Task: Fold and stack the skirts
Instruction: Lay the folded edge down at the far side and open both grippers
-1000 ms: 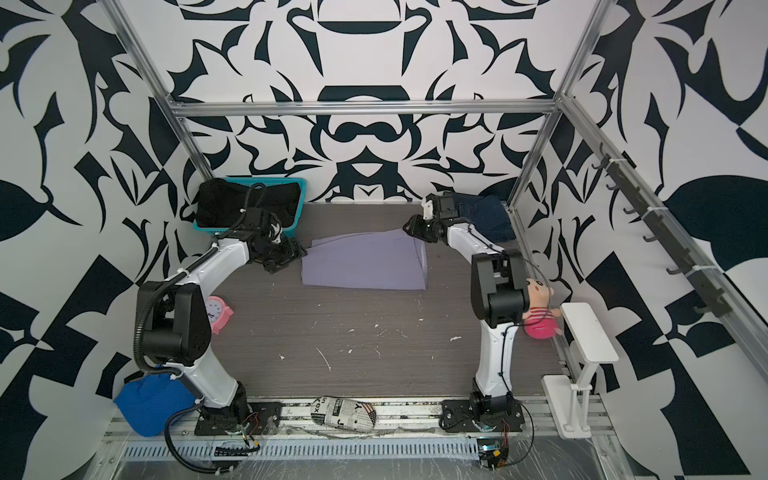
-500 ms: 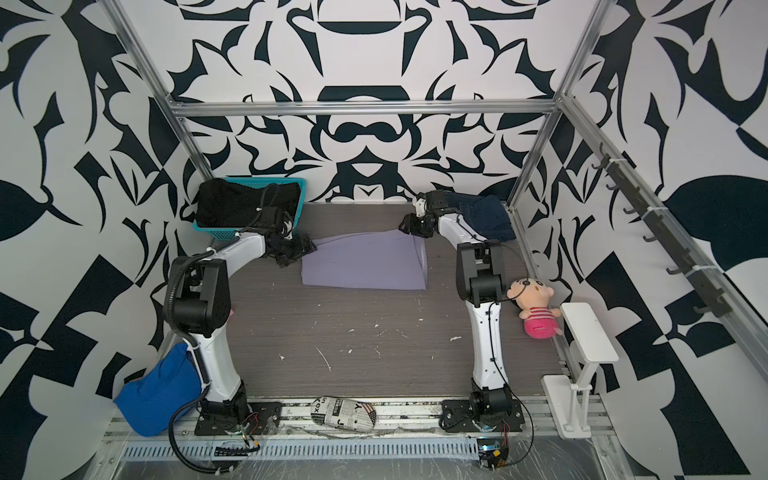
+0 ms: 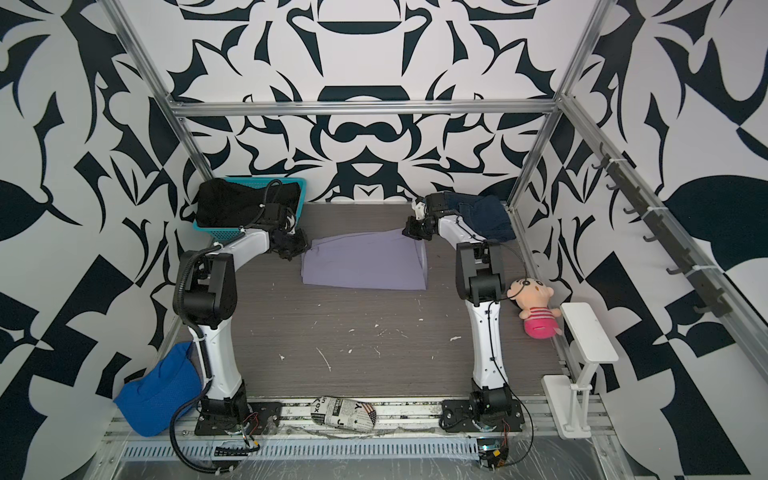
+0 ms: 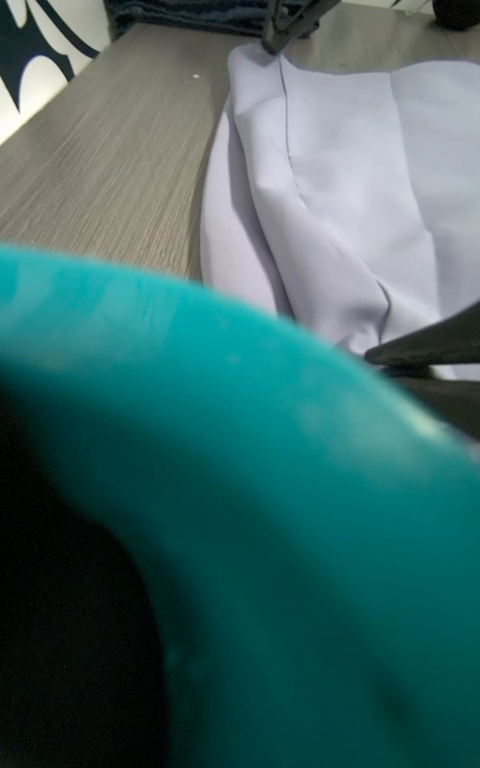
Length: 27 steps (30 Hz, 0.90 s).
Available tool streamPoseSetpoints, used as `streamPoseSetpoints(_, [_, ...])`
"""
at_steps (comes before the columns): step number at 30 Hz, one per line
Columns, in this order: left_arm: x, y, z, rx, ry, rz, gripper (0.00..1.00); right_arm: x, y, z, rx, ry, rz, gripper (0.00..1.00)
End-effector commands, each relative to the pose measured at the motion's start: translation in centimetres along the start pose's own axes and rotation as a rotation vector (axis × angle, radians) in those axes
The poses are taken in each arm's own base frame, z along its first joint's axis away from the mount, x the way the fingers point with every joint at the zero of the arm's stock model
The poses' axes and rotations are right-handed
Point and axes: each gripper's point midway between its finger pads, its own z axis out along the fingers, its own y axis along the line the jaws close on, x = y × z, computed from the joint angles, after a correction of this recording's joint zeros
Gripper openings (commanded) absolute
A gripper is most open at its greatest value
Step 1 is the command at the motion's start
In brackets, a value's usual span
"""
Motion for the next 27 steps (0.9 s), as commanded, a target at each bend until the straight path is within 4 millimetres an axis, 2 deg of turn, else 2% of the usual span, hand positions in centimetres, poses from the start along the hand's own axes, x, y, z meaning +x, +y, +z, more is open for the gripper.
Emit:
streamPoseSetpoints(1, [-0.6,-0.6,-0.7,0.023,-0.022,0.012,0.00,-3.2,4.0,-4.1,-0.065,-0.109,-0.051,0.00])
streamPoseSetpoints(4, [-0.3,-0.4,-0.8,0.019,-0.011,0.009,0.00,-3.2,4.7,-5.0,-0.078,-0.125,-0.045,0.00])
streamPoseSetpoints(7, [-0.1,-0.1,-1.3,0.007,-0.027,0.005,0.00,-3.3,4.2,-5.8,-0.043,-0.155,-0.036,0.00])
streamPoseSetpoints(8, [-0.1,0.0,-1.4,-0.001,-0.034,0.005,0.00,-3.4,3.7,-6.0,-0.025,-0.163,-0.030,0.04])
streamPoseSetpoints(10, [-0.2,0.1,-1.7,-0.006,-0.042,0.006,0.00,-3.7,2.8,-6.0,0.004,-0.165,-0.018,0.25])
streamPoseSetpoints(11, [-0.2,0.1,-1.7,-0.006,-0.042,0.006,0.00,-3.8,2.2,-5.9,0.025,-0.163,-0.013,0.30])
streamPoseSetpoints(15, [-0.3,0.1,-1.8,-0.008,-0.044,0.007,0.00,-4.0,1.7,-4.6,0.017,-0.132,-0.030,0.45])
streamPoseSetpoints(19, [-0.3,0.2,-2.0,-0.014,-0.053,0.008,0.00,-3.7,1.2,-2.4,-0.002,-0.058,-0.041,0.54])
streamPoseSetpoints(22, [-0.3,0.3,-2.0,-0.017,-0.058,0.006,0.00,-3.6,0.5,-1.6,0.008,-0.055,-0.041,0.54])
streamPoseSetpoints(27, [-0.2,0.7,-1.8,-0.023,-0.055,0.001,0.00,-2.6,0.7,-0.5,-0.014,-0.023,-0.047,0.55])
